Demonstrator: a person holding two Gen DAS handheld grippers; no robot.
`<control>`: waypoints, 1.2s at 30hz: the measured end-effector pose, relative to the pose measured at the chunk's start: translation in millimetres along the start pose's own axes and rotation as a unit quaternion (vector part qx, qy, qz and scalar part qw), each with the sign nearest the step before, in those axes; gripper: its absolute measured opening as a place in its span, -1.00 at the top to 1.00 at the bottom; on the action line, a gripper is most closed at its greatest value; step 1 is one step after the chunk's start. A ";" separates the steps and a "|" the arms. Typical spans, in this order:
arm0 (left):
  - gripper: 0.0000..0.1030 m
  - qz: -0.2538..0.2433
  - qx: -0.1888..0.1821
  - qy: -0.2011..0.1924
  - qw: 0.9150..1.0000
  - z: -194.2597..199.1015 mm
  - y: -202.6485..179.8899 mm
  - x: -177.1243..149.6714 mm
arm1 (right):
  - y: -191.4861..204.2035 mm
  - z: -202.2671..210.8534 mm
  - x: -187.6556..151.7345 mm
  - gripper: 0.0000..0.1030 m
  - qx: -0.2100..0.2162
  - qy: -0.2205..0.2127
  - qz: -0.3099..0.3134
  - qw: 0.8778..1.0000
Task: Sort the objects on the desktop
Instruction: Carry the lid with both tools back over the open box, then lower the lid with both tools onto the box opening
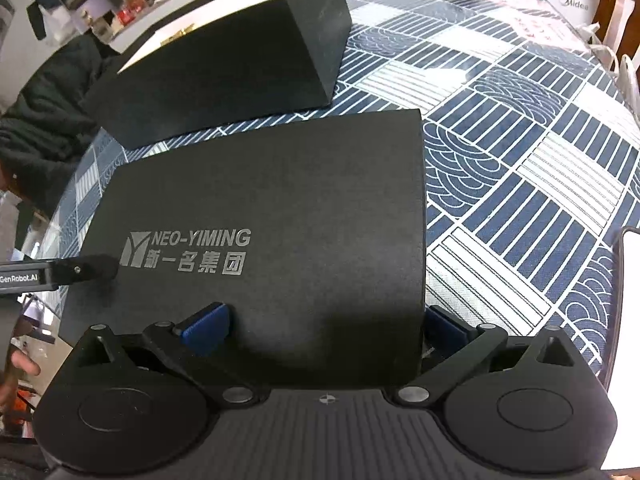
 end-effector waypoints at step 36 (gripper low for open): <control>-1.00 -0.050 -0.085 -0.057 0.993 45.0 -92.5 152.7 | -17.8 117.9 129.6 -1.00 -0.058 -0.147 -0.009 0.987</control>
Point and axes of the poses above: each gripper's, at about its wrist camera, not at the fingertips, and z roughly against the way its jaws point, y to its left, x to its top, the point moved 6 cm from there along -z, roughly the way its jaws point, and after that the axes turned 10 degrees about -y, right-handed, at the moved point
